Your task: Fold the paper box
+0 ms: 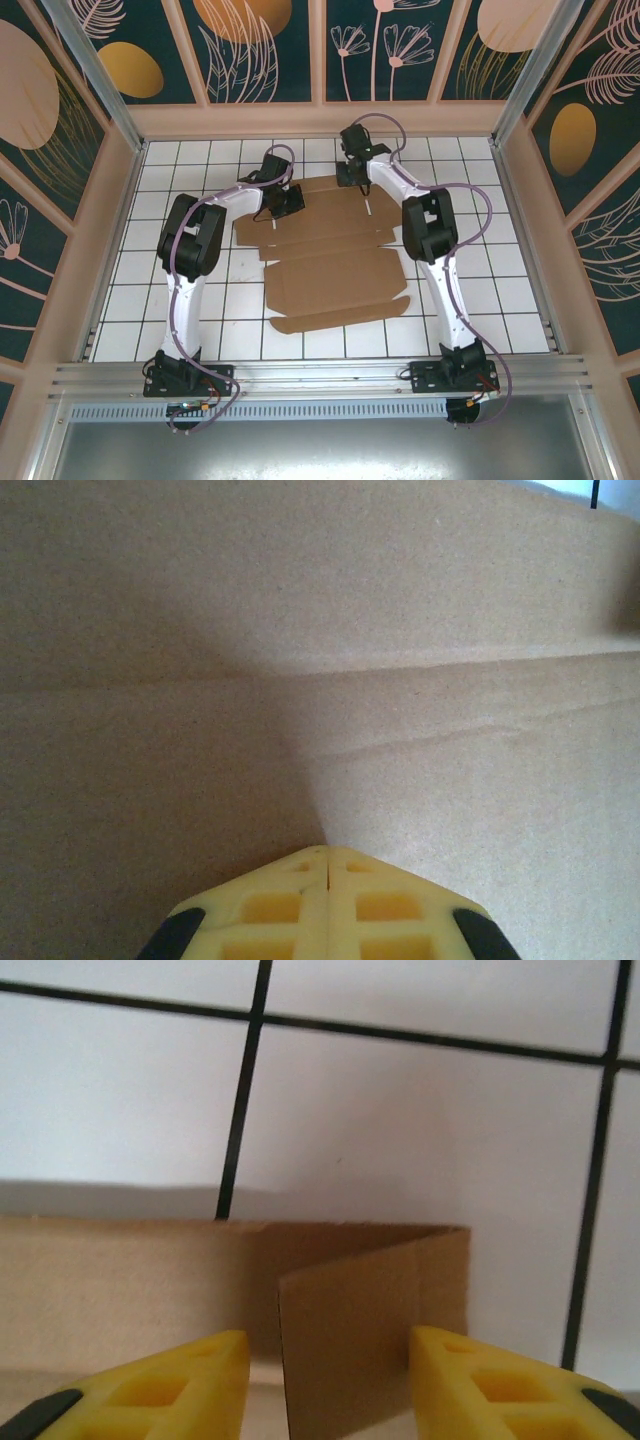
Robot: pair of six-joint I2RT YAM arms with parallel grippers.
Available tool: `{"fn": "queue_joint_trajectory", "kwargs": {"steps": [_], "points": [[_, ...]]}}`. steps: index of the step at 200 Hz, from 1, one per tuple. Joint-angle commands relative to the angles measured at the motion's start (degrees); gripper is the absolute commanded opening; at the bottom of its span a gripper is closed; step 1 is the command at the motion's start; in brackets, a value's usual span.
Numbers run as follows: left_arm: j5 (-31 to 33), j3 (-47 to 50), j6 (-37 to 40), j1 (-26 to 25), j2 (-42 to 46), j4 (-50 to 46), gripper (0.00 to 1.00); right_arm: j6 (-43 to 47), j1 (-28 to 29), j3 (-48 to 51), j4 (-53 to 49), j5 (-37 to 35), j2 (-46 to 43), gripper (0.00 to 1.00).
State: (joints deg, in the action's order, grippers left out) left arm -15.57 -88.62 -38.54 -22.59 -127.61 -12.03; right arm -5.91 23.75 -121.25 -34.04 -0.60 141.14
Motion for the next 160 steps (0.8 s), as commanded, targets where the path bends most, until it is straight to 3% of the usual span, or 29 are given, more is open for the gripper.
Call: {"fn": "queue_joint_trajectory", "kwargs": {"steps": [1,22,57,97,116,130,160], "points": [[3.26,1.13,1.45,0.06,-3.44,-5.02,0.05,-1.86,-1.83,2.38,2.03,11.67,-4.57,0.49],[3.01,1.23,1.45,0.29,-3.44,-4.93,0.05,-4.18,-4.54,2.77,3.09,17.43,-4.33,0.50],[4.46,1.45,2.33,0.76,-2.79,-5.31,0.05,-5.56,-8.92,12.79,10.00,17.04,-13.92,0.52],[6.08,0.73,4.00,1.23,-2.85,-5.90,0.05,-7.79,-15.45,29.36,15.85,13.00,-23.67,0.75],[5.39,0.37,4.16,1.23,-3.25,-5.90,0.05,-7.31,-17.63,35.27,17.63,13.34,-25.10,0.77],[4.95,0.44,4.22,1.23,-3.53,-5.59,0.05,-6.64,-19.12,38.08,18.93,16.07,-25.01,0.77],[4.06,0.60,4.27,1.23,-4.04,-4.91,0.05,-4.49,-21.28,40.31,19.82,29.81,-22.21,0.74]]}}
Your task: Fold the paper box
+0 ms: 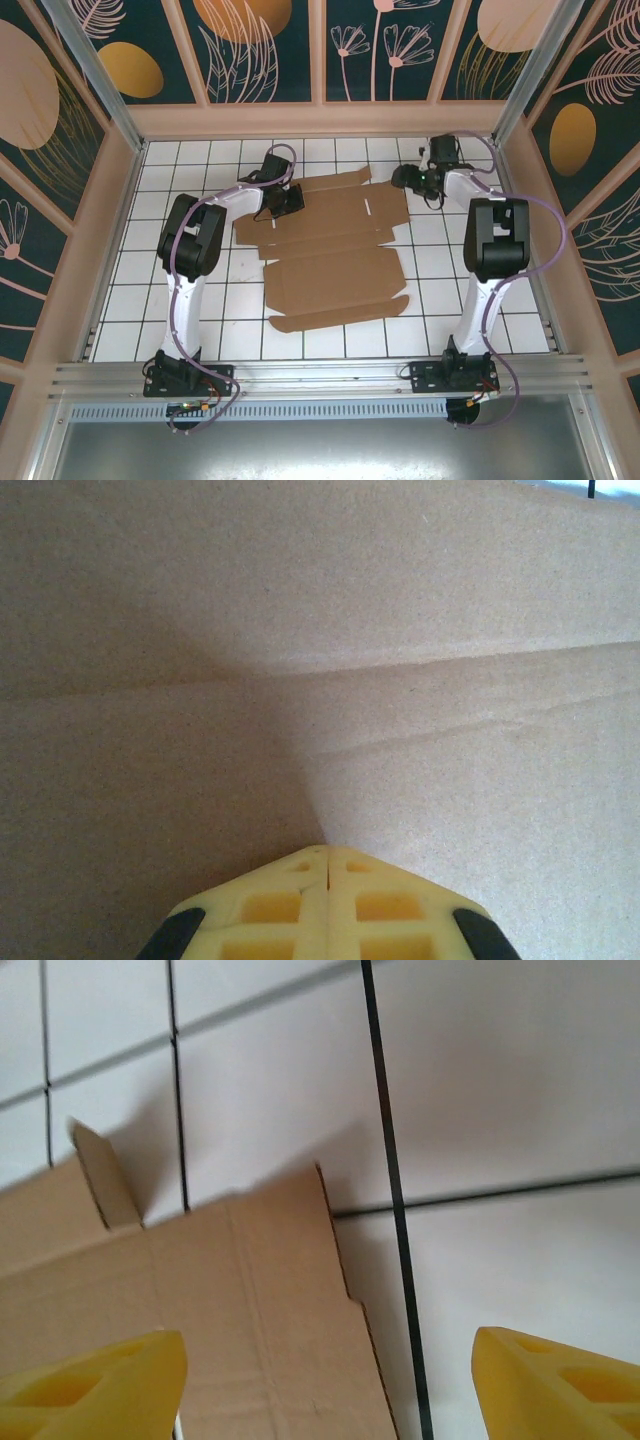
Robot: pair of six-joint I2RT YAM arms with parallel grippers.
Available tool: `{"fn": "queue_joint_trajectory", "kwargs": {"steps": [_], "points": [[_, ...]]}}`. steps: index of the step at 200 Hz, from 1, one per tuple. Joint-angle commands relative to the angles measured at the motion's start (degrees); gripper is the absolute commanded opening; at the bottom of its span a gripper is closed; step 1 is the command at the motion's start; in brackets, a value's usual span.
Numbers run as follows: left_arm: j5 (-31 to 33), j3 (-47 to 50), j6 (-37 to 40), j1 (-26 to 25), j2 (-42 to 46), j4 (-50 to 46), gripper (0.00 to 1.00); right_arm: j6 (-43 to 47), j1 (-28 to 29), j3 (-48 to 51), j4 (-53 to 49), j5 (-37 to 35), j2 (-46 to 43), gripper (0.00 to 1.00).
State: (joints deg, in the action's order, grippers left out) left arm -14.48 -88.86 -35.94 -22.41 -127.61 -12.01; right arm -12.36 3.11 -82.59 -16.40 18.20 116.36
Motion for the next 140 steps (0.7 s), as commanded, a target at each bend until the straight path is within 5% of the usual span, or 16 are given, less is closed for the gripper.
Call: {"fn": "queue_joint_trajectory", "kwargs": {"steps": [1,56,104,140], "points": [[2.92,0.82,1.67,1.06,-4.09,-4.94,0.05,2.06,-0.65,1.60,2.13,11.26,2.70,0.74],[2.06,1.49,1.29,1.06,-4.47,-4.08,0.05,1.12,-2.22,4.80,6.19,29.33,5.51,0.60],[1.41,1.76,0.84,1.06,-4.31,-3.61,0.05,-2.25,-2.16,5.13,8.09,34.57,8.32,0.47],[1.38,2.06,0.61,1.06,-3.70,-3.37,0.05,-2.51,-1.39,5.62,7.93,30.39,5.08,0.35]]}}
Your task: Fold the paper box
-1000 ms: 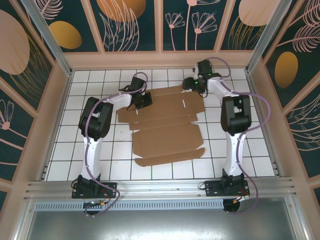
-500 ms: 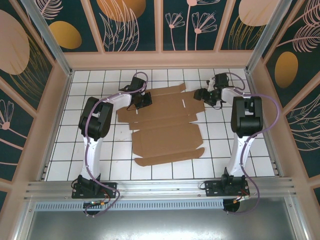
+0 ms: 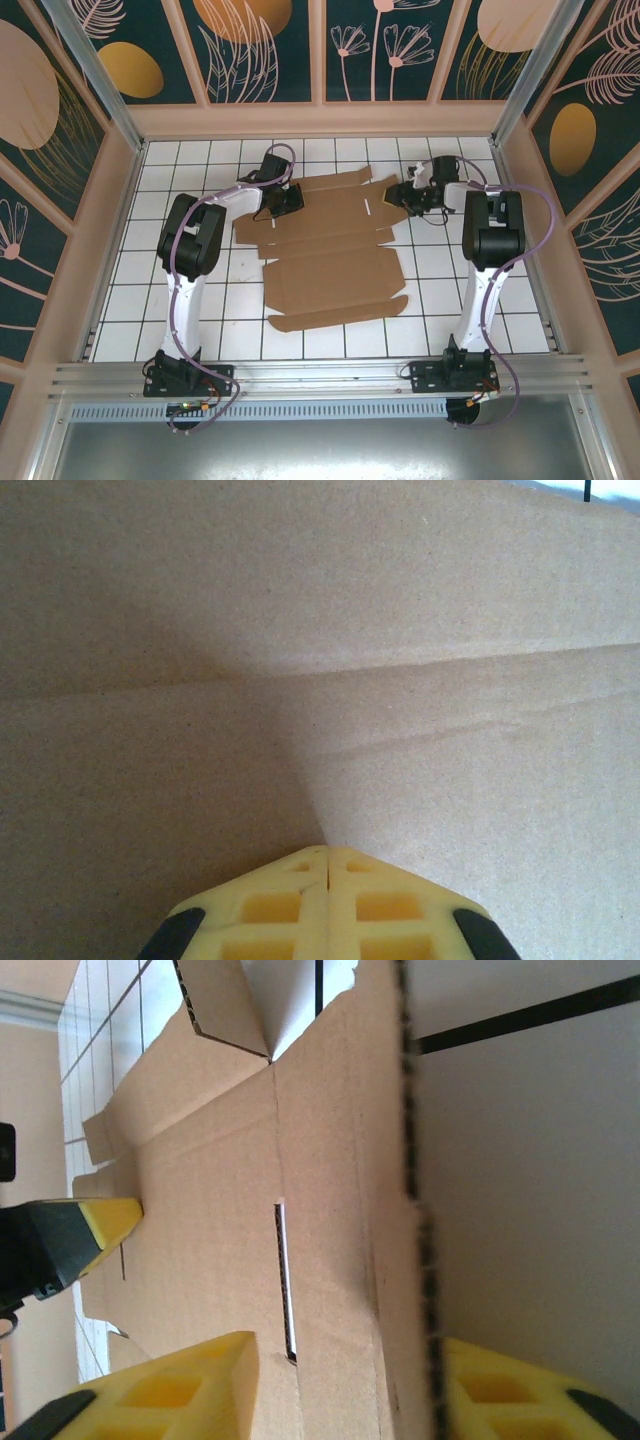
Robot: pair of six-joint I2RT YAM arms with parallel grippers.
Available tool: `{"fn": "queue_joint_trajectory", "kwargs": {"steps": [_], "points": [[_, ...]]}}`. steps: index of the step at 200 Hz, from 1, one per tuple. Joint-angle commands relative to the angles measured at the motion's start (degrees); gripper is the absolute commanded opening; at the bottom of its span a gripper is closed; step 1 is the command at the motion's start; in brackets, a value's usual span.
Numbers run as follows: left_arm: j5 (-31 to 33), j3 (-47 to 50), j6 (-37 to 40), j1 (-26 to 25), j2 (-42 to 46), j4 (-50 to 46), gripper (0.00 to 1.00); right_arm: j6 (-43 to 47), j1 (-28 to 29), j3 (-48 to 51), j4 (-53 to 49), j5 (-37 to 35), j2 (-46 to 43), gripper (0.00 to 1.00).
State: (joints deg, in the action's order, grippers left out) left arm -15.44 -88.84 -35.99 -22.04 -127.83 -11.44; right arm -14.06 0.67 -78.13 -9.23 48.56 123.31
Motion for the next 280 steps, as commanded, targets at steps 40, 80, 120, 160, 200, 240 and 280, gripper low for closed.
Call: {"fn": "queue_joint_trajectory", "kwargs": {"steps": [40,80,120,160,200,240,280], "points": [[1.90,2.25,0.08,0.69,-2.89,-3.47,0.04,1.46,5.50,0.19,-3.82,-13.65,-9.13,0.19],[1.62,2.59,-0.35,0.69,-2.69,-3.24,0.04,4.45,13.66,-3.51,-10.70,-31.98,-11.81,0.12],[1.13,2.74,-0.77,0.69,-2.49,-3.02,0.05,5.14,23.88,-9.15,-15.65,-45.91,-8.28,0.28],[1.03,2.94,-0.79,0.69,-2.32,-2.95,0.05,5.01,30.34,-15.57,-19.58,-57.89,-1.83,0.37],[1.20,2.88,-0.66,0.69,-2.16,-3.14,0.05,5.83,29.61,-16.10,-20.61,-62.11,-2.88,0.36],[1.69,2.63,-0.58,0.69,-1.96,-3.32,0.05,6.92,26.59,-12.32,-19.56,-62.97,-8.40,0.35],[2.43,2.36,-0.08,0.77,-1.71,-3.67,0.04,8.03,21.98,-7.10,-18.07,-63.68,-11.36,0.17]]}}
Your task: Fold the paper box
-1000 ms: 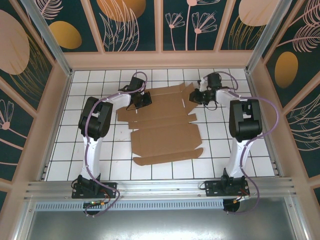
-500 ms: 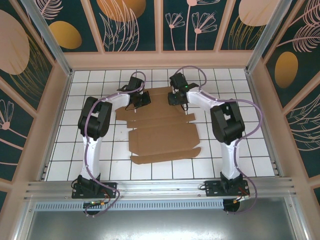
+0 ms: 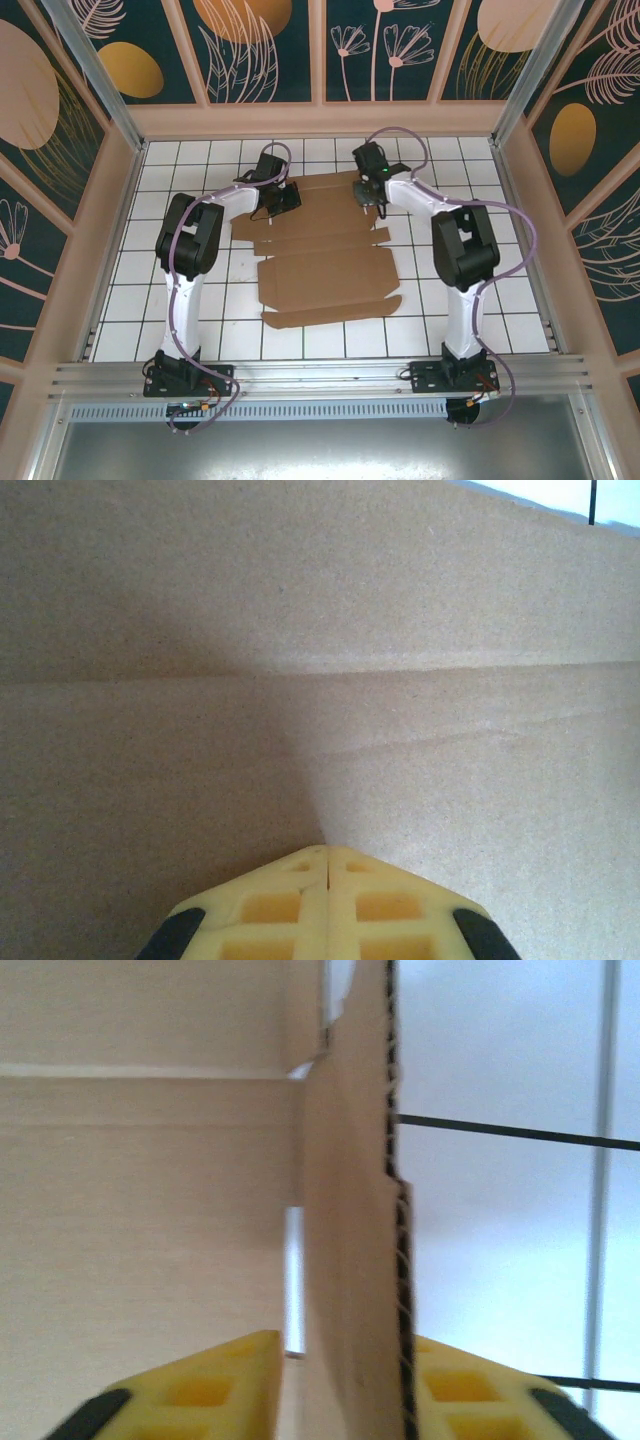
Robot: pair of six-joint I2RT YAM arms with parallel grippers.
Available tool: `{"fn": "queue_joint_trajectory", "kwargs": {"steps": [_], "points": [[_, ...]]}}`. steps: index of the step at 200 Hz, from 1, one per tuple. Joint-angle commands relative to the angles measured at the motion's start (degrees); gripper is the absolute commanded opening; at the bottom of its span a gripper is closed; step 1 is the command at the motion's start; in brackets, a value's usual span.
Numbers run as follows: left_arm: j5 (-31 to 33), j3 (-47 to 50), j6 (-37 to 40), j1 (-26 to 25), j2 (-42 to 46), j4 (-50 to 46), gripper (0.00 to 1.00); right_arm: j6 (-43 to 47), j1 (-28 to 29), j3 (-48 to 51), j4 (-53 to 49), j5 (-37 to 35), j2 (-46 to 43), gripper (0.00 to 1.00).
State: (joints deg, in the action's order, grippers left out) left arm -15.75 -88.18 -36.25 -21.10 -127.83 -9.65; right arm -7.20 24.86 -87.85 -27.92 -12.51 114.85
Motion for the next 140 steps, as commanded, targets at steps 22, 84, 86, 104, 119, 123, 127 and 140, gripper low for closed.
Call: {"fn": "queue_joint_trajectory", "kwargs": {"steps": [22,84,86,104,119,123,127,140], "points": [[2.48,1.74,0.08,-0.14,-1.88,-5.29,0.03,2.34,-2.89,2.82,0.68,-4.34,-0.80,0.00],[2.63,1.92,-0.08,-0.18,-2.05,-5.10,0.03,10.20,5.54,1.05,3.54,-24.94,7.22,0.00],[2.64,1.91,-0.05,-0.19,-2.07,-5.11,0.03,10.72,5.90,1.11,3.85,-25.83,7.58,0.00],[2.55,1.87,-0.29,-0.18,-2.21,-5.16,0.03,13.66,8.82,0.55,5.22,-32.55,10.91,0.00],[2.40,1.83,-0.25,-0.17,-2.20,-5.17,0.03,14.82,10.11,-0.05,6.16,-35.27,12.06,0.00],[2.37,1.93,-0.25,-0.21,-2.17,-5.19,0.03,14.80,10.21,-0.07,6.35,-35.25,11.92,0.00],[2.38,1.92,-0.25,-0.17,-2.23,-5.20,0.03,14.60,10.24,-0.07,6.51,-34.81,11.60,0.00],[2.48,1.96,-0.27,-0.19,-2.15,-5.20,0.03,12.17,9.21,0.45,6.74,-31.17,8.80,0.00]]}}
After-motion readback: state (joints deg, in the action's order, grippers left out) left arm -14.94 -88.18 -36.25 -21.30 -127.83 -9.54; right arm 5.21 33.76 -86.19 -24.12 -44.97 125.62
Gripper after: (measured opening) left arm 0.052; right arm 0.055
